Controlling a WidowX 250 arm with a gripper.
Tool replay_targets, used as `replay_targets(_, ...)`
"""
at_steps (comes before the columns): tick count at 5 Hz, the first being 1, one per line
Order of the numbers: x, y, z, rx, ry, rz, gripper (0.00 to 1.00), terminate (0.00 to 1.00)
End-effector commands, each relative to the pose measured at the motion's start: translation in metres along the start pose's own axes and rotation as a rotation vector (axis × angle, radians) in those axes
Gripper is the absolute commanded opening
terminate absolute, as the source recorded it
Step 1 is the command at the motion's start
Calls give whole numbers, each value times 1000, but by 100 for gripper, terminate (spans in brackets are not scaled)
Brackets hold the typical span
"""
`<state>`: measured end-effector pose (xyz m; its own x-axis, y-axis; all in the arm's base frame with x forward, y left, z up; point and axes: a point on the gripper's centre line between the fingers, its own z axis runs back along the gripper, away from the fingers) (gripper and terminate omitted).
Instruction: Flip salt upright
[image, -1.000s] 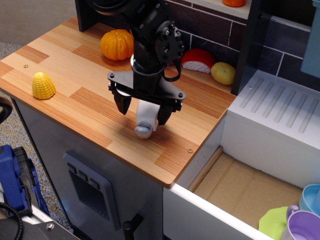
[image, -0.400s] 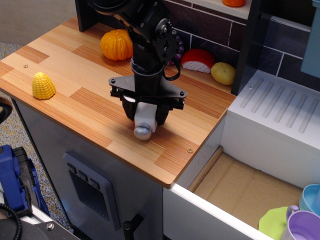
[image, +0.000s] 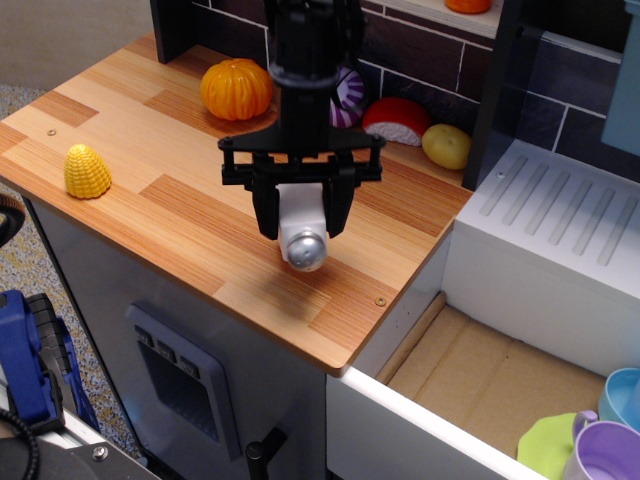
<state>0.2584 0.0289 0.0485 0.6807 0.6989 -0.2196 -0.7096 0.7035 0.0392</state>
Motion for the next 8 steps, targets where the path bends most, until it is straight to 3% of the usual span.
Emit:
replay_targets(1, -5, 9, 11, -132, 221, 143, 0, 0)
replay_targets(3, -5, 25, 13, -220, 433, 262, 0, 0)
replay_targets(5, 8, 49, 8, -299, 654, 283, 0, 0)
replay_targets(8, 24, 64, -9, -264, 897, 228, 0, 0)
